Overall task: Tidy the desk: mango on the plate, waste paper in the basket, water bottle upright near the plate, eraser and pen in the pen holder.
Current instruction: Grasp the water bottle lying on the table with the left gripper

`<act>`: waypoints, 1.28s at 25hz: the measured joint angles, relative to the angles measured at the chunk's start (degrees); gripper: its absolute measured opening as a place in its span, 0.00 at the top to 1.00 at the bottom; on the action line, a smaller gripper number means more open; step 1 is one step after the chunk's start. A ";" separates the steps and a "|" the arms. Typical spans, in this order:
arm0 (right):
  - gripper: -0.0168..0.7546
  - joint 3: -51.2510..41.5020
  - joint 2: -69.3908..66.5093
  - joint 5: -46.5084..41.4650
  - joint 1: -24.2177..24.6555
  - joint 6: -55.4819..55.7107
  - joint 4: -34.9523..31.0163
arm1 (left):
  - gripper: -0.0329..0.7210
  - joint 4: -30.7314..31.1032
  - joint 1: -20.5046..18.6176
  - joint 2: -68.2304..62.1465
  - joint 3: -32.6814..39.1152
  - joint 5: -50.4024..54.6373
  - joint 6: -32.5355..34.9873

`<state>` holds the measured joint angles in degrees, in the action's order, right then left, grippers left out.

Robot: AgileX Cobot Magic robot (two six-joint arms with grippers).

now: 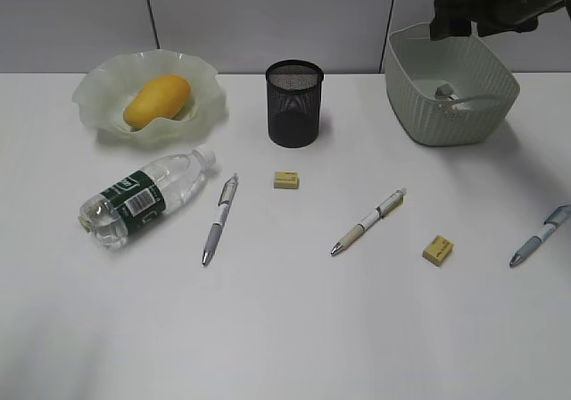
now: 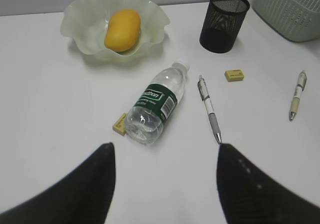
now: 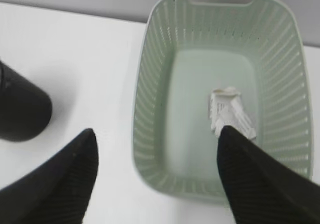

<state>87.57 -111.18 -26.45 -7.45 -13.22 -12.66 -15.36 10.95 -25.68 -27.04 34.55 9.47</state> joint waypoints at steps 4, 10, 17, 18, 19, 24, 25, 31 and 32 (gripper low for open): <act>0.24 0.05 2.61 -10.84 0.00 0.33 0.00 | 0.32 0.00 0.00 0.00 0.00 0.00 0.00; 0.24 0.11 3.95 -28.45 0.00 3.77 1.51 | 0.32 0.00 0.00 0.00 0.00 0.00 0.00; 0.24 0.11 7.08 -42.15 0.00 9.22 5.18 | 0.32 0.17 0.00 0.00 0.00 0.00 0.00; 0.24 0.11 8.44 -42.40 0.00 10.01 5.19 | 0.32 0.25 0.00 0.00 0.00 0.00 0.00; 0.24 0.11 9.75 -42.43 0.00 10.58 5.19 | 0.32 0.24 0.00 0.00 0.00 0.00 0.00; 0.28 -0.97 20.04 -42.50 0.00 12.75 4.85 | 0.32 0.33 0.00 0.00 0.00 0.00 0.00; 0.29 -2.08 22.92 -42.50 0.00 12.86 4.72 | 0.32 0.33 0.00 0.00 0.00 0.00 0.00; 0.30 -15.21 42.63 -41.82 0.00 13.53 4.58 | 0.32 0.38 0.00 0.00 0.00 0.00 0.00; 0.30 -18.32 46.62 -40.85 0.00 13.59 4.53 | 0.32 0.38 0.00 0.00 0.00 0.00 0.00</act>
<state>69.25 -64.56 -67.30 -7.45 0.36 -8.13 -14.99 10.95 -25.68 -27.04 34.55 9.47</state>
